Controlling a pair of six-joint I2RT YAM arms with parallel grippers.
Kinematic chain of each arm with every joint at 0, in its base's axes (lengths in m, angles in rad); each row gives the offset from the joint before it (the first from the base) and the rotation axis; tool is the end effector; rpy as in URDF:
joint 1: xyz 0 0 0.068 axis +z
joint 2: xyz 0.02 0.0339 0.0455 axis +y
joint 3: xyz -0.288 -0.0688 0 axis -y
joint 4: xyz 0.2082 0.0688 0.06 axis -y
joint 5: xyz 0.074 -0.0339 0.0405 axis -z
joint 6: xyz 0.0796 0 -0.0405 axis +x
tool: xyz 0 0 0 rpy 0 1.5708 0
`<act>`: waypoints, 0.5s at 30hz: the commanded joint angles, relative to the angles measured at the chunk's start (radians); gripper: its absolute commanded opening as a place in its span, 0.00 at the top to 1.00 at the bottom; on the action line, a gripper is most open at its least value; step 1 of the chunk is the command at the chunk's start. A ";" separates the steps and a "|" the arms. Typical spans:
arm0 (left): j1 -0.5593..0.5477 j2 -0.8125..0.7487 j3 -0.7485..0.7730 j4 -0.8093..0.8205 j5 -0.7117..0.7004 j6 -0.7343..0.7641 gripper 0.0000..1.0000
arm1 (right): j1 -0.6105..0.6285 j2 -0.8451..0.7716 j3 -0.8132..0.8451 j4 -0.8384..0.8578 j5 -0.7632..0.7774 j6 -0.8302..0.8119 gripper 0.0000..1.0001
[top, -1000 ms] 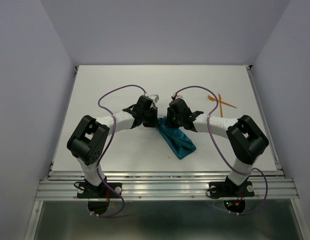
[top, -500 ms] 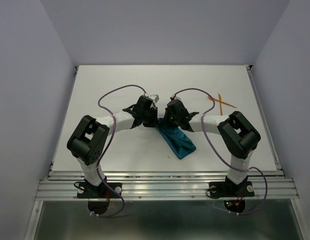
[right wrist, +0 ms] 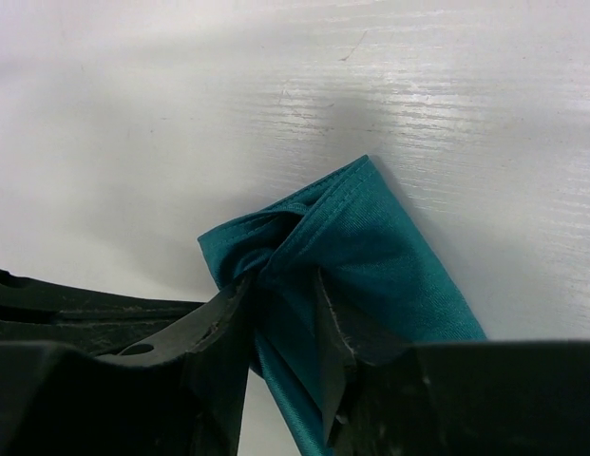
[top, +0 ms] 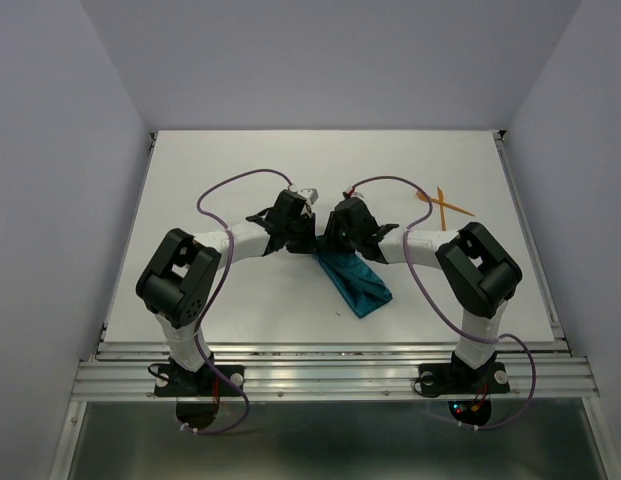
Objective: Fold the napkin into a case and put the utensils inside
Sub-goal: Stuff the top corner of the smaller-rectangle-folded napkin into the folded napkin.
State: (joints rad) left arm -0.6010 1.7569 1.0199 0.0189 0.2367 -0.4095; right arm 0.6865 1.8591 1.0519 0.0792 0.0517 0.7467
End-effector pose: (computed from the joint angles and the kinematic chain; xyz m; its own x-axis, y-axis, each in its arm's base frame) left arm 0.3043 -0.2313 0.2014 -0.7746 0.0618 -0.6294 0.4218 0.7920 -0.4414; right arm 0.3149 0.2528 0.1786 -0.7874 0.2317 -0.5712 -0.0931 0.8713 0.4818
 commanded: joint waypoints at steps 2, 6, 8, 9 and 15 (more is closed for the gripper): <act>0.003 0.001 0.028 0.026 0.015 0.001 1.00 | -0.002 -0.001 0.039 0.048 0.033 0.033 0.63; 0.003 -0.004 0.020 0.029 0.019 0.000 1.00 | -0.002 0.015 0.053 0.025 0.056 0.049 0.63; 0.003 -0.004 0.022 0.030 0.021 0.001 1.00 | -0.002 0.025 0.060 0.014 0.065 0.057 0.64; 0.003 -0.005 0.022 0.030 0.021 0.000 1.00 | -0.002 0.028 0.062 0.011 0.071 0.059 0.65; 0.003 -0.004 0.019 0.035 0.026 0.003 1.00 | -0.002 0.060 0.083 -0.009 0.082 0.069 0.80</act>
State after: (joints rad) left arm -0.6003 1.7607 1.0199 0.0200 0.2401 -0.4095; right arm 0.6865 1.9007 1.0931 0.0704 0.0948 0.7963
